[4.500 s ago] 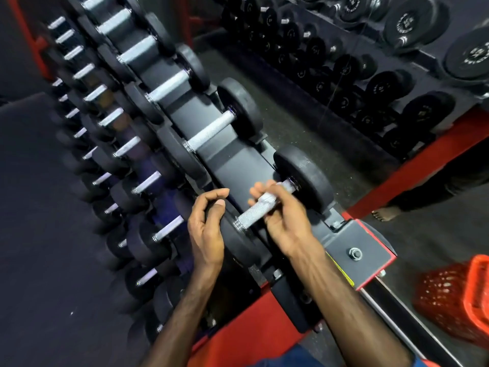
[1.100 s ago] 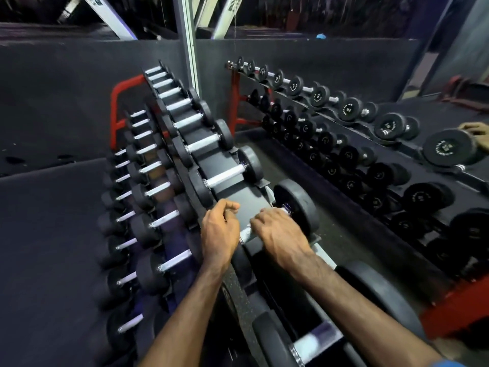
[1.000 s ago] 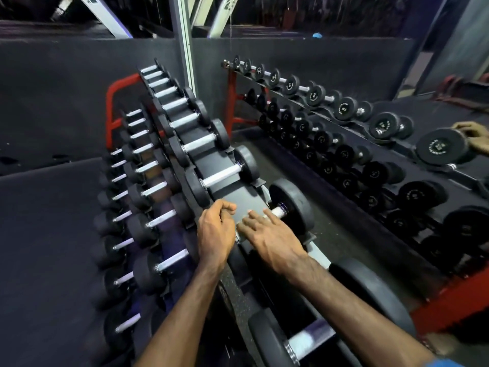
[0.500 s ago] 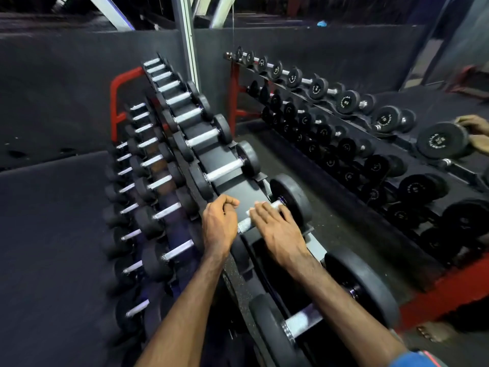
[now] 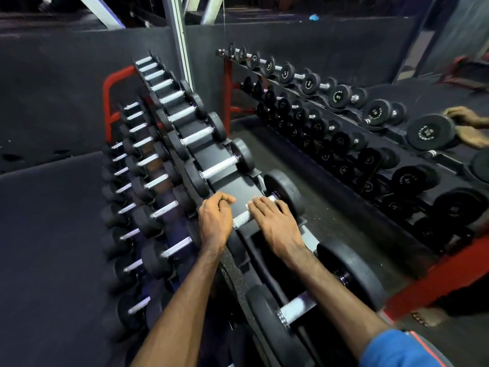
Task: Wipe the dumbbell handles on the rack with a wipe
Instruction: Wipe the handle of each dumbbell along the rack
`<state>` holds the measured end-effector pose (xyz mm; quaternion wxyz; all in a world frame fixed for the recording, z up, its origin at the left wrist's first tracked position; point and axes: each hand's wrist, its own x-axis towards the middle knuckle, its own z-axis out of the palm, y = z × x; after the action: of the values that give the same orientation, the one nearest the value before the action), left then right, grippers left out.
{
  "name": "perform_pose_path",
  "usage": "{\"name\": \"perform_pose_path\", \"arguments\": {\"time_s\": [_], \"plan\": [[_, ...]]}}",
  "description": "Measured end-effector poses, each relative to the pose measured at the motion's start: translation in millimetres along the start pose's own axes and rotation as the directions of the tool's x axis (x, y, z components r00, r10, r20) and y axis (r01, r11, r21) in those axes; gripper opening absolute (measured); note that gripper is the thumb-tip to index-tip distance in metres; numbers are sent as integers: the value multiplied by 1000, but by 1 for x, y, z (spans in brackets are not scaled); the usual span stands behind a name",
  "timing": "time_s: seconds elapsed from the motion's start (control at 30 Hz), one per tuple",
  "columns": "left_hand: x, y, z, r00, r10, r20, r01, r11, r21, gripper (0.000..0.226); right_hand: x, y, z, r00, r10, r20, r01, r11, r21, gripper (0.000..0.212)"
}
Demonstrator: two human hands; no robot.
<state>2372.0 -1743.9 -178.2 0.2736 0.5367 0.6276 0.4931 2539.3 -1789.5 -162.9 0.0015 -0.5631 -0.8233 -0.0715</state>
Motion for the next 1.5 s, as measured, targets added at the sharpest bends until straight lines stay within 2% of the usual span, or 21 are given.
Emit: {"name": "perform_pose_path", "arguments": {"time_s": [0.1, 0.13, 0.23, 0.27, 0.37, 0.47, 0.57, 0.63, 0.73, 0.87, 1.0, 1.13, 1.2, 1.3, 1.37, 1.43, 1.5], "plan": [[0, 1, -1, 1000, -1, 1, 1, 1000, 8, 32, 2, -9, 3, 996, -93, -7, 93, 995, -34, 58], [0, 2, -1, 1000, -4, 3, 4, 1000, 10, 33, 2, -9, 1, 995, -95, 25, 96, 995, -33, 58], [0, 3, 0, 1000, -25, 2, 25, 1000, 11, 33, 6, -2, -2, 999, 38, -36, -37, 998, 45, 59], [-1, 3, -1, 1000, -29, -2, 29, 1000, 13, 33, 6, -6, -2, 999, 34, -26, -33, 999, 26, 58], [-1, 3, -2, 1000, -15, 4, 15, 1000, 20, 33, 6, -15, 13, 994, -111, -11, 109, 990, -87, 49], [-2, 7, -1, 1000, -13, 1, 13, 1000, 19, 34, 9, -3, 9, 998, -19, -58, 17, 999, -34, 53], [-2, 7, -2, 1000, 1, -8, 0, 1000, 12, 35, 8, -3, 6, 989, -88, -116, 75, 991, -109, 51], [0, 5, -1, 1000, 1, -10, -1, 1000, 10, 35, 14, 3, 5, 988, -69, -138, 60, 996, -71, 42], [-1, 5, 0, 1000, 10, -17, -9, 1000, 5, 34, 24, 8, 1, 995, 39, -87, -43, 998, -39, 30], [-3, 6, -1, 999, 29, -19, -29, 1000, 5, 35, 36, 1, -9, 991, -133, 12, 134, 991, -30, 37], [-3, 4, 0, 999, 26, -19, -26, 1000, -1, 31, 53, 13, -27, 991, -55, 120, 48, 997, 59, 37], [-1, 2, 1, 999, 24, -24, -25, 1000, -20, 23, 56, -7, -26, 972, -157, 176, 115, 968, 224, 28], [-1, 0, 1, 999, 37, -25, -38, 999, -18, 22, 58, 3, -29, 975, -131, 177, 100, 979, 177, 30], [-2, 2, 1, 999, 37, -33, -38, 999, -25, 22, 57, 14, -22, 992, -84, 95, 76, 993, 87, 26], [-1, 1, 1, 999, 20, -34, -21, 999, -33, 23, 49, -1, -10, 988, -153, 27, 150, 985, 79, 24], [1, 1, 2, 1000, 11, -26, -12, 999, -41, 23, 39, -10, 6, 977, -204, -64, 210, 973, 91, 28], [1, 0, 2, 1000, 16, -24, -18, 999, -44, 23, 32, 0, 14, 966, -159, -204, 179, 980, 86, 38]]}}
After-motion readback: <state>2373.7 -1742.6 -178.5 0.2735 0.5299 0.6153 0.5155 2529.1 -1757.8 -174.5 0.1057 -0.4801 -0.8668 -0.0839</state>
